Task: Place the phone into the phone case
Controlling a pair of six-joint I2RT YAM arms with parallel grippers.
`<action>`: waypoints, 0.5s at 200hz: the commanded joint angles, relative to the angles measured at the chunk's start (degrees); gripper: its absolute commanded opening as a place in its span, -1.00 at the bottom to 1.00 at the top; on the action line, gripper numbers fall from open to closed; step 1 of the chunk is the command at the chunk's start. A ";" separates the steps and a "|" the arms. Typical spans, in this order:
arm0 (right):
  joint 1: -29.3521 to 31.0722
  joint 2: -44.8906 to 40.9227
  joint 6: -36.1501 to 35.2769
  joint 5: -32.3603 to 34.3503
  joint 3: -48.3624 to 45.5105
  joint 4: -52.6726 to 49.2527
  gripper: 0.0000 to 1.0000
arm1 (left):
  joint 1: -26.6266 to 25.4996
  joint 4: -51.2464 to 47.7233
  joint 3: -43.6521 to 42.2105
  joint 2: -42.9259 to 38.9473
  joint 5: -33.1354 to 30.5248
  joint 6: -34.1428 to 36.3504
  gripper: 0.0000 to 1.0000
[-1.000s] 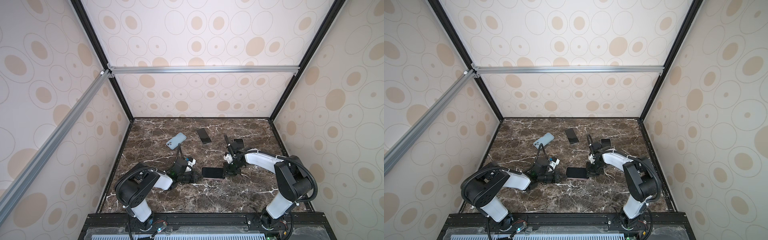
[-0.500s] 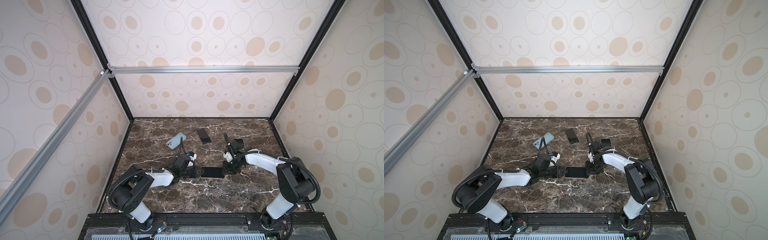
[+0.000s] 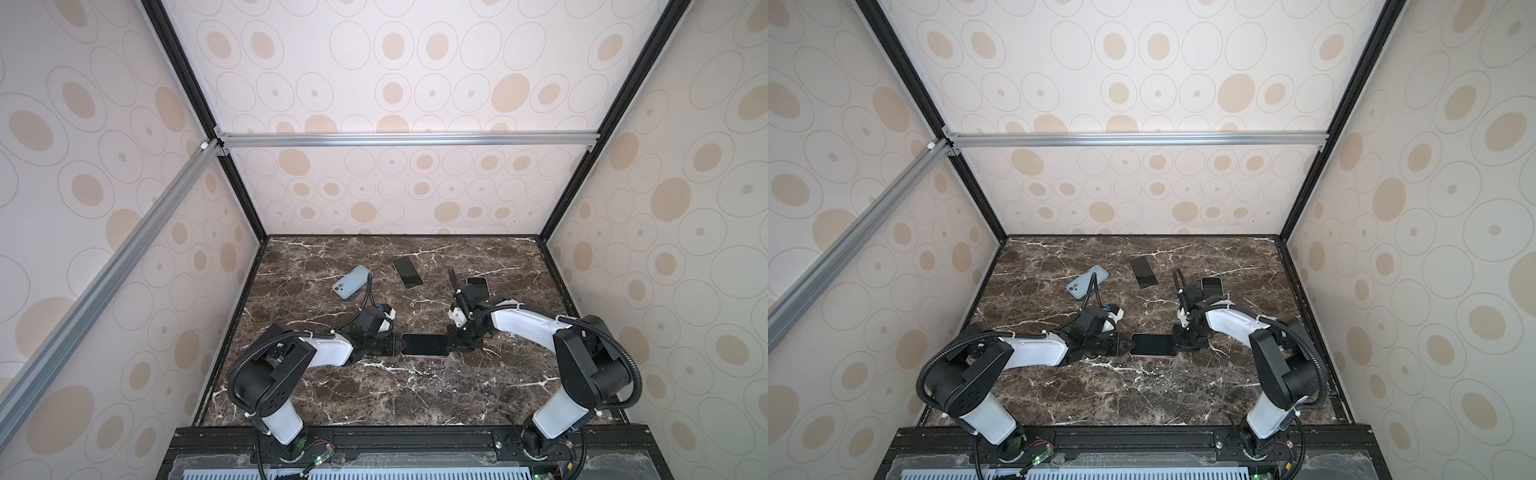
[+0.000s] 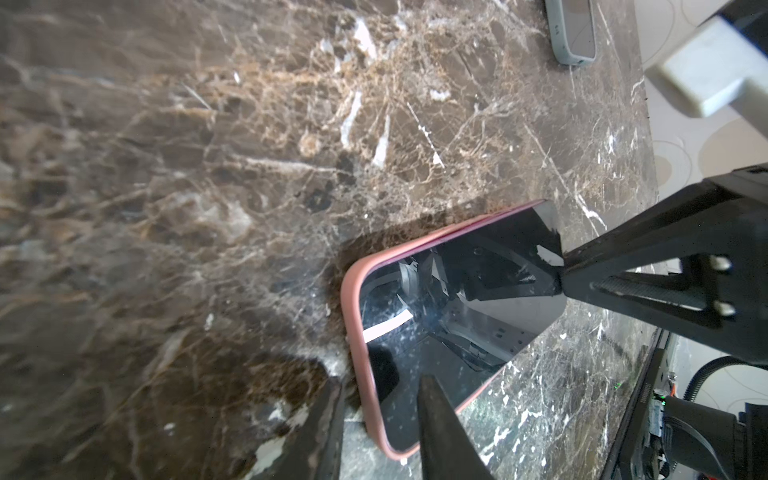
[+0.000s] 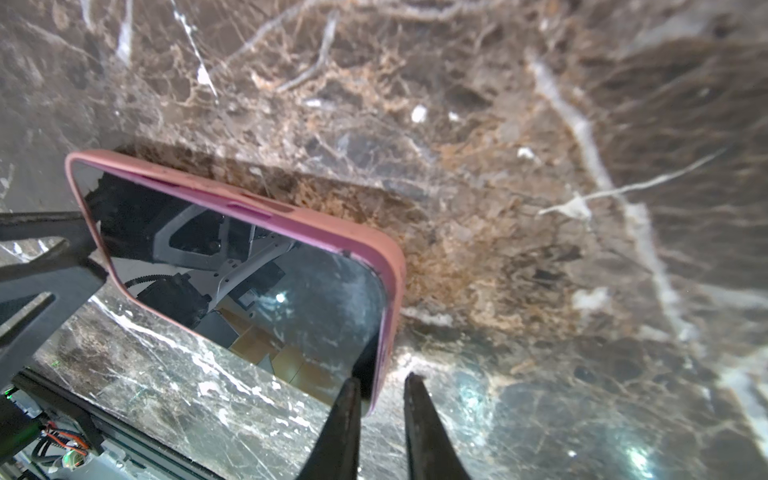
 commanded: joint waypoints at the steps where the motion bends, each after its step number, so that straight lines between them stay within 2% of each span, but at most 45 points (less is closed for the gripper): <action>1: 0.50 -0.26 -0.37 -0.56 -1.06 -0.57 -0.61 | -0.34 -1.93 1.80 1.00 -0.06 1.85 -0.43; 39: 0.79 -0.16 -0.20 -1.64 -1.67 -0.40 -0.71 | -0.30 -2.10 1.77 1.00 0.39 2.25 -0.45; 100: 1.45 0.03 0.51 -3.03 -2.51 -0.21 -0.73 | -0.35 -0.79 1.96 1.43 1.33 1.98 -0.47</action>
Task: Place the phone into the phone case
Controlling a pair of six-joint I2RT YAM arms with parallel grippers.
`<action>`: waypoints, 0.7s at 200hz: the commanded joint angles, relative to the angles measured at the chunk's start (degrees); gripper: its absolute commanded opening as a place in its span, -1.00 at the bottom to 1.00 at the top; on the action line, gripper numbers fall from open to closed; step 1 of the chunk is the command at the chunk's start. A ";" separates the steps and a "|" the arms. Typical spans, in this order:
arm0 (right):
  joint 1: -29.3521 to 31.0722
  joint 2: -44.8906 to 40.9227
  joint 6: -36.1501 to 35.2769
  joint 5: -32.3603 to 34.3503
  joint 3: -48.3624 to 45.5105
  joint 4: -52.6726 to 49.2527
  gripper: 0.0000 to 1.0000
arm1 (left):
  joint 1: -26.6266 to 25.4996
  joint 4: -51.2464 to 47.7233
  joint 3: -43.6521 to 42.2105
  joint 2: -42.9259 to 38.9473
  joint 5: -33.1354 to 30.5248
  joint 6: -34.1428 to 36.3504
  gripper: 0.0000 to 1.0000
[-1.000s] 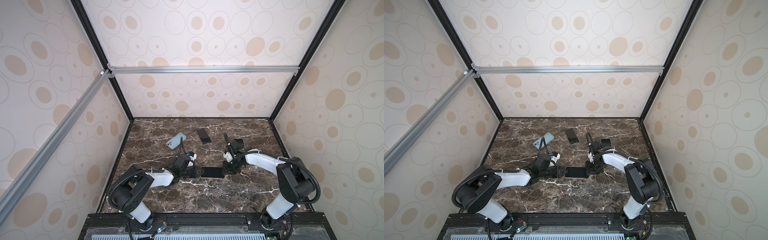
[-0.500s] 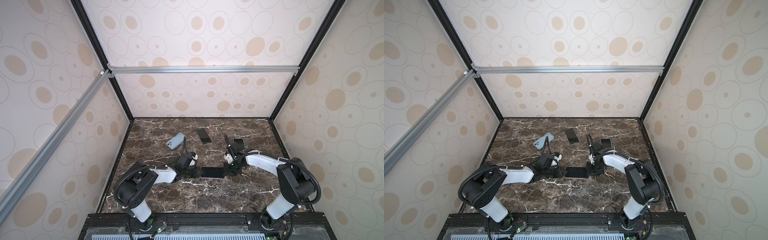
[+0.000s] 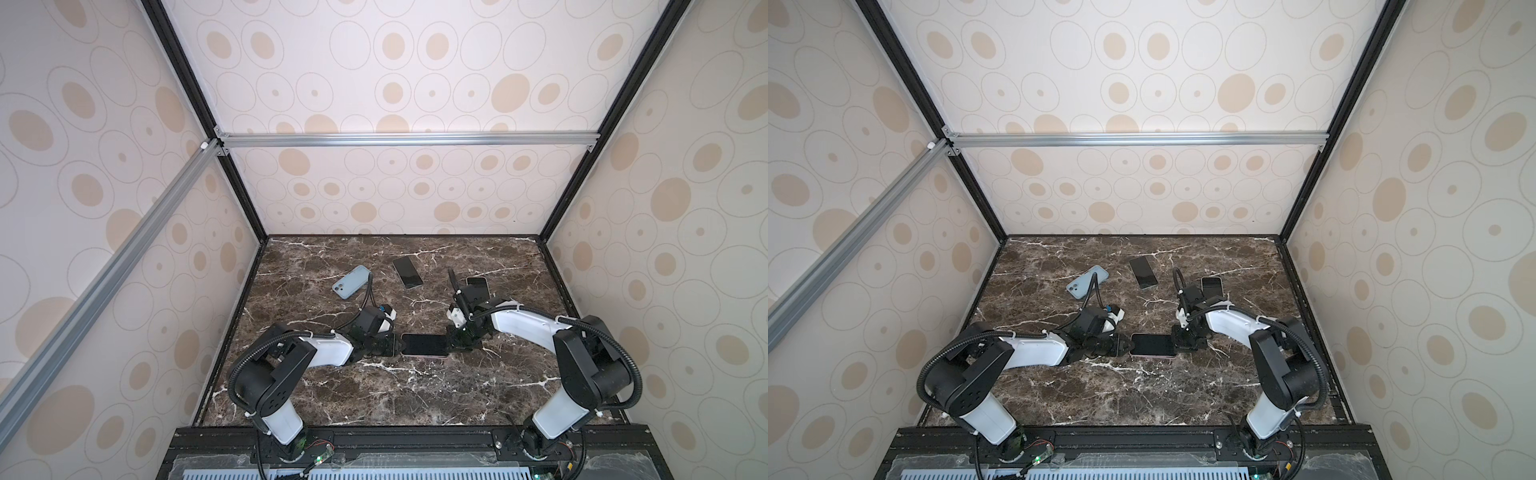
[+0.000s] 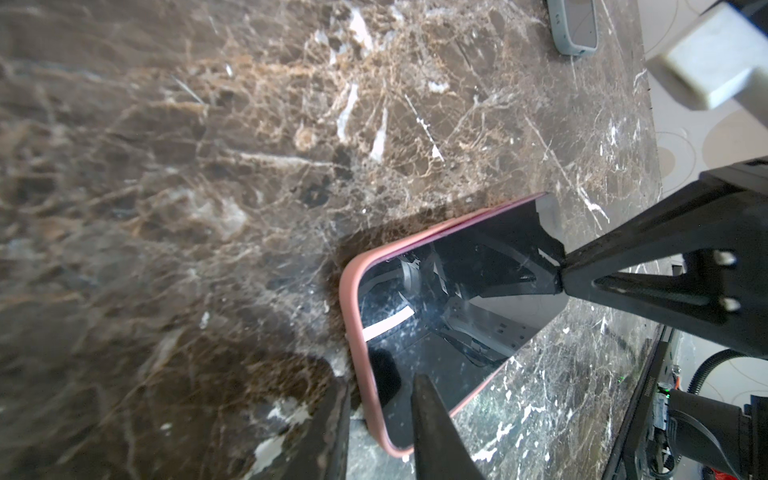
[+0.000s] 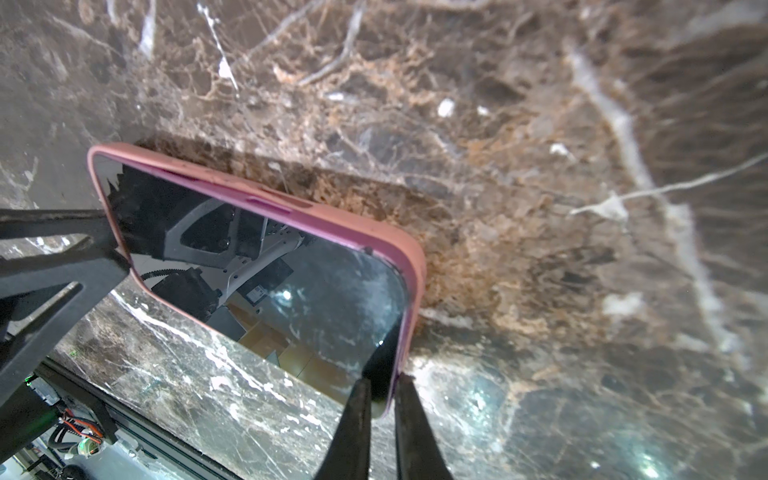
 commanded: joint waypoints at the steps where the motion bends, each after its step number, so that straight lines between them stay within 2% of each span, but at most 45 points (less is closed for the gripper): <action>1: 1.21 0.20 0.25 -1.32 -1.70 -1.46 -0.73 | -0.37 -0.44 1.84 1.26 0.79 1.16 -0.47; 19: 1.27 0.21 0.03 -1.26 -1.80 -2.12 -0.72 | -0.37 0.12 1.98 1.52 1.15 0.69 -0.47; 38: 1.36 0.11 -0.27 -0.83 -1.77 -2.91 -0.60 | -0.37 0.20 2.01 1.81 1.06 0.42 -0.49; 55: 1.34 -0.38 -0.37 -0.28 -1.64 -3.74 -0.58 | -0.36 0.42 1.66 1.88 1.29 0.18 -0.49; 140: 1.36 -0.16 -0.53 -0.10 -1.02 -3.67 -0.72 | -0.36 0.44 1.64 1.88 1.37 -0.05 -0.50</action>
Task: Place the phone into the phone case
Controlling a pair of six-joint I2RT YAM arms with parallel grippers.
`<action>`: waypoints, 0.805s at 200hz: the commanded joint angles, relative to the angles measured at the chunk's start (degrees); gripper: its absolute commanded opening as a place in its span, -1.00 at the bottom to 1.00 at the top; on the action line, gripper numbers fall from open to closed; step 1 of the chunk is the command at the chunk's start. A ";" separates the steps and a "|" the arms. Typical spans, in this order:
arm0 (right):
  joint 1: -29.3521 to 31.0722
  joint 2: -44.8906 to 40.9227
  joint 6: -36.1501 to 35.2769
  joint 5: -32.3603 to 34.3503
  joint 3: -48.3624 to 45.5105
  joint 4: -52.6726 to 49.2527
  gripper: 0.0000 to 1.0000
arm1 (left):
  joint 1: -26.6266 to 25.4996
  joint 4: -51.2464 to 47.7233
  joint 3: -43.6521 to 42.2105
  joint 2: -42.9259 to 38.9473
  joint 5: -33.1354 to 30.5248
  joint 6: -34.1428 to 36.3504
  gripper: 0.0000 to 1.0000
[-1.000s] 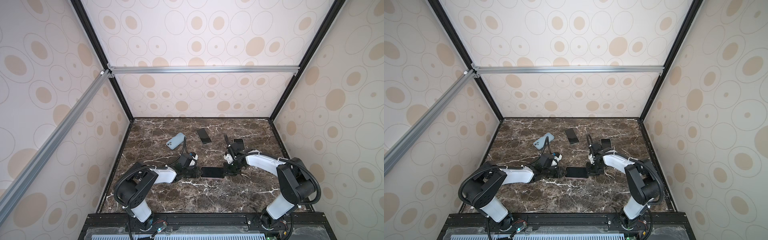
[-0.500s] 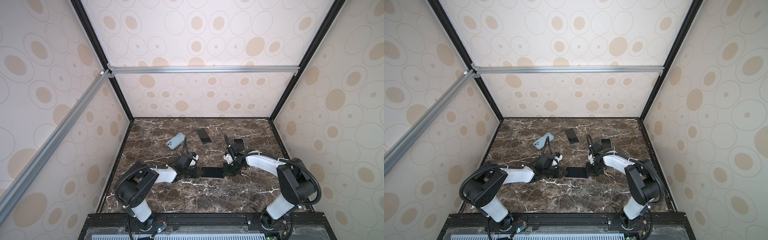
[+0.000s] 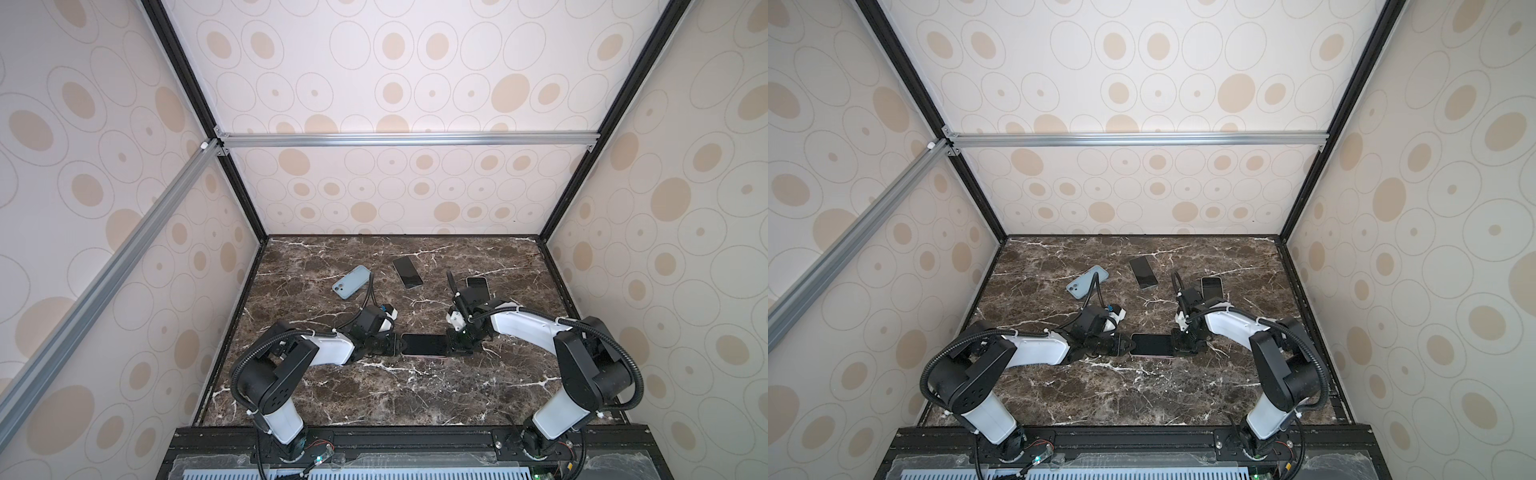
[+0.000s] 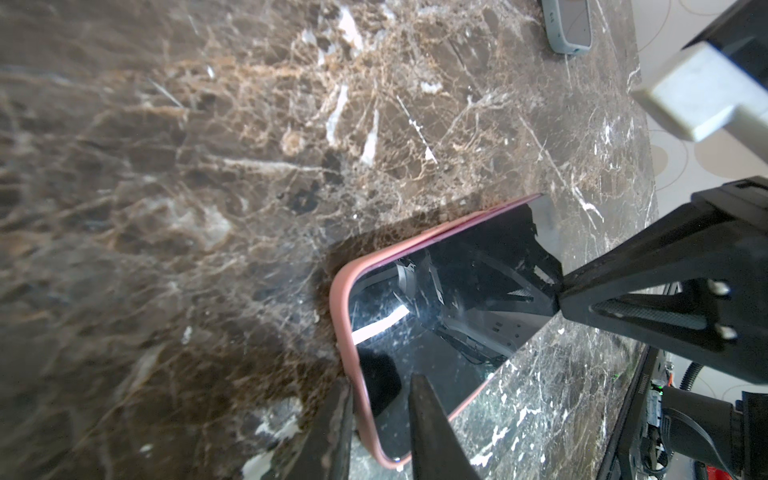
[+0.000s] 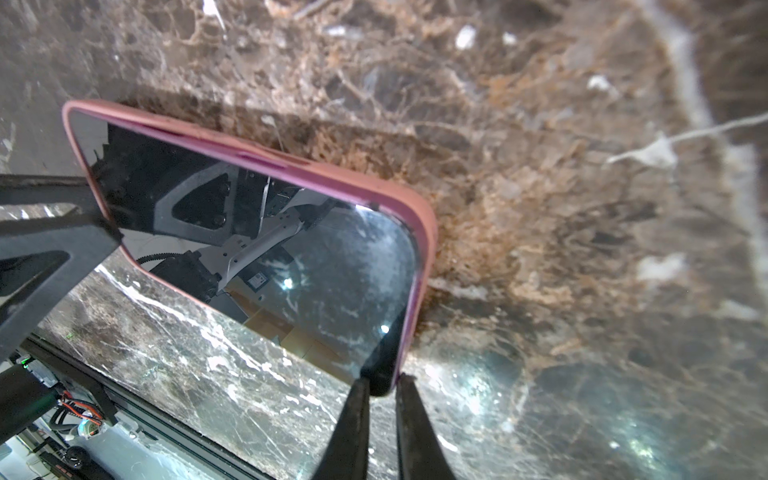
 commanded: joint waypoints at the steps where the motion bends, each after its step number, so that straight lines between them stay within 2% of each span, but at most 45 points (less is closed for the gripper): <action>1: 0.59 0.35 -0.38 0.46 -0.50 -1.78 -0.72 | -0.35 -0.06 0.98 0.94 0.48 -0.02 -0.50; 161: 3.44 7.02 1.00 3.28 -0.07 1.07 -0.77 | -0.40 2.91 -0.93 0.76 1.16 -0.67 -0.51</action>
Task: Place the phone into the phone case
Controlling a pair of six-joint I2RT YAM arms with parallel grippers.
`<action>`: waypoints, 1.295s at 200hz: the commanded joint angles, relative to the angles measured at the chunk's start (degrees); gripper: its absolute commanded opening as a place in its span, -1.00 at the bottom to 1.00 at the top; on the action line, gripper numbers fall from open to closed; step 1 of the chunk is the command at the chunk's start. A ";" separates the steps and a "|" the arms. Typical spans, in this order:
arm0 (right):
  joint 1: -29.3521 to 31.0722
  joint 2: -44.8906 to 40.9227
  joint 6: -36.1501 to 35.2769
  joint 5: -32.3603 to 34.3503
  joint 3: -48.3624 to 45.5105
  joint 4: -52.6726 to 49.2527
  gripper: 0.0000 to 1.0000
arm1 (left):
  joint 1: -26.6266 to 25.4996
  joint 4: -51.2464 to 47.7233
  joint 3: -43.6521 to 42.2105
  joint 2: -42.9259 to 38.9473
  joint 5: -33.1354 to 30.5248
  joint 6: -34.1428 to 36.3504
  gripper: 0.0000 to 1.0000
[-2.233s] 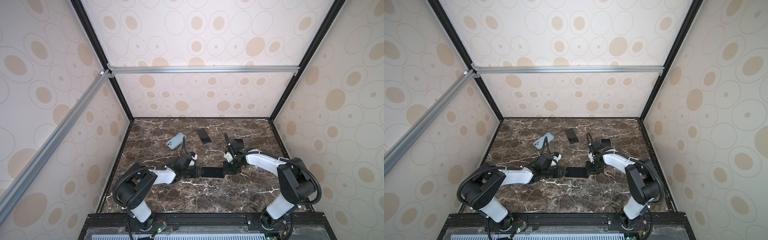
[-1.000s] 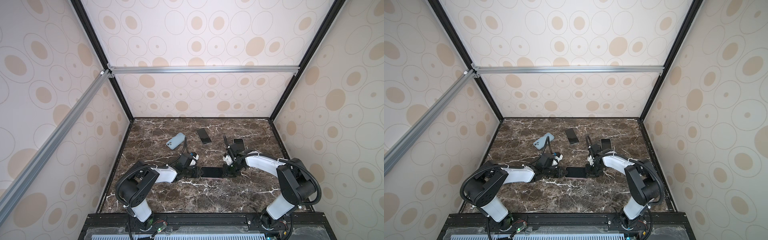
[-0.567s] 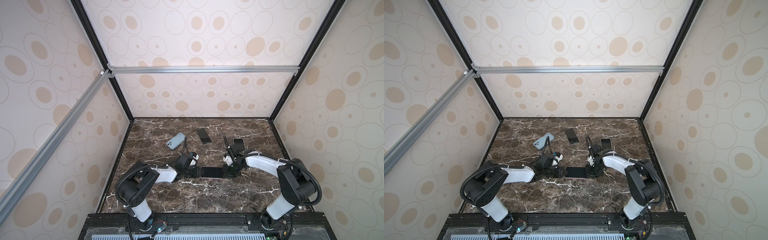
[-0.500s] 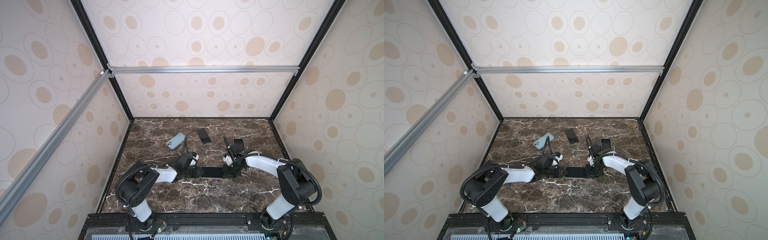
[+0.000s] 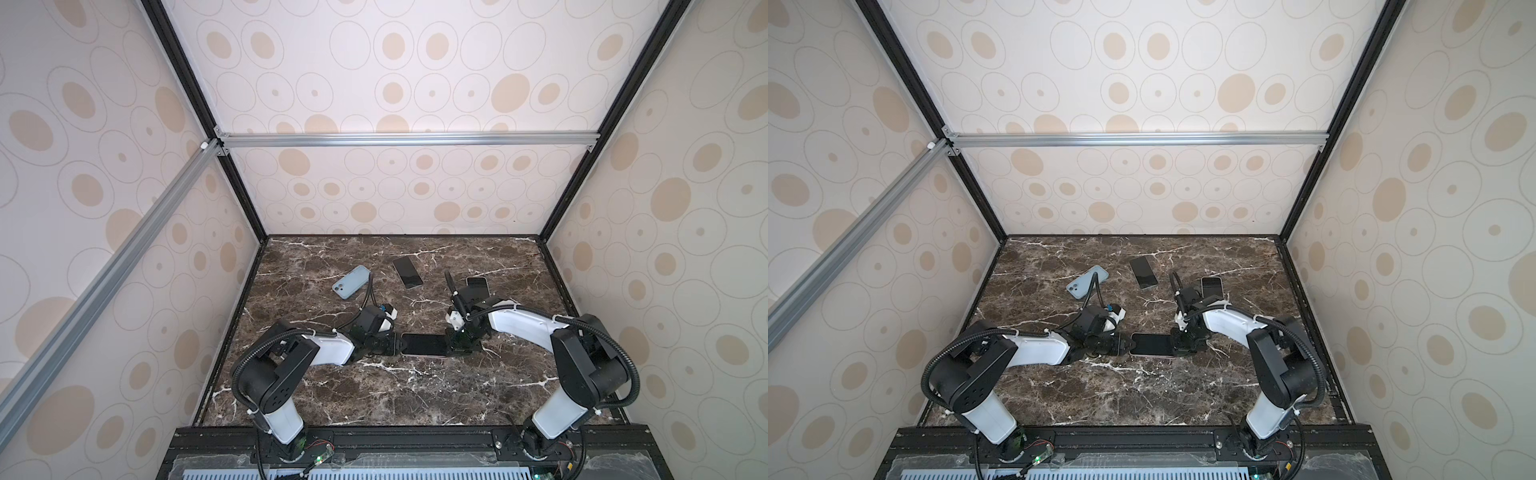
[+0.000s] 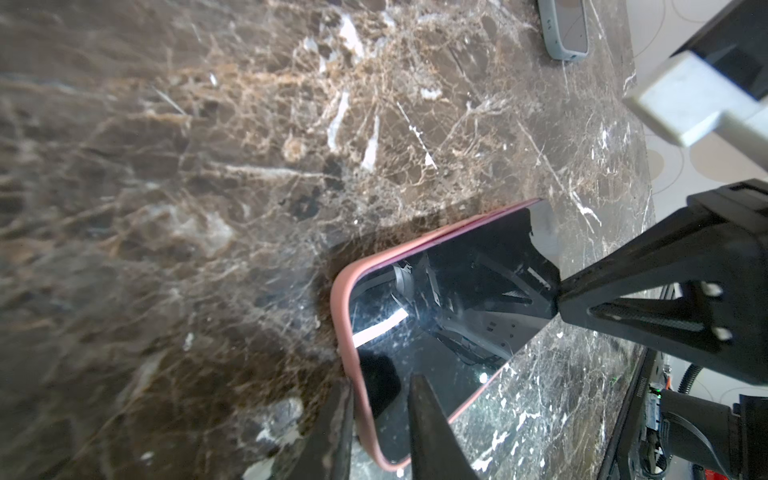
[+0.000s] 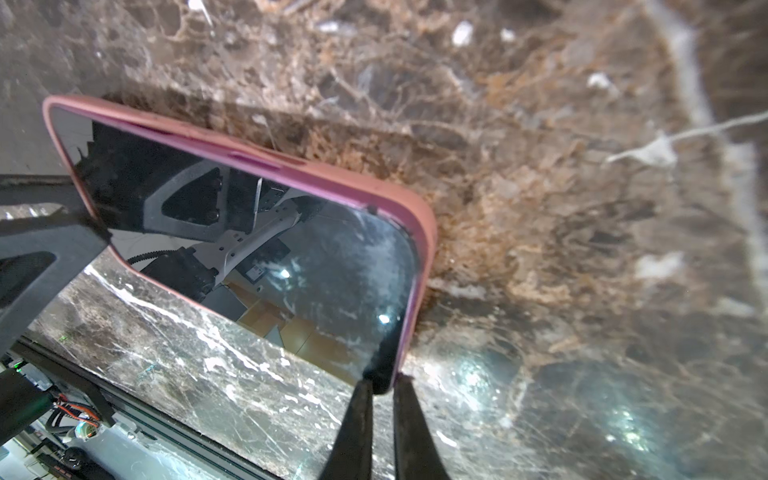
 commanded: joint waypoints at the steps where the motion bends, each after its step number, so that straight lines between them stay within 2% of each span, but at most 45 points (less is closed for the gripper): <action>1: 2.73 5.21 0.40 2.31 -1.98 2.66 -0.77 | -0.49 1.33 -0.53 0.39 1.03 -0.29 -0.51; 259: 3.99 12.36 2.33 5.56 -1.91 5.76 -0.79 | -0.43 1.02 -2.30 -1.24 0.57 -0.59 -0.51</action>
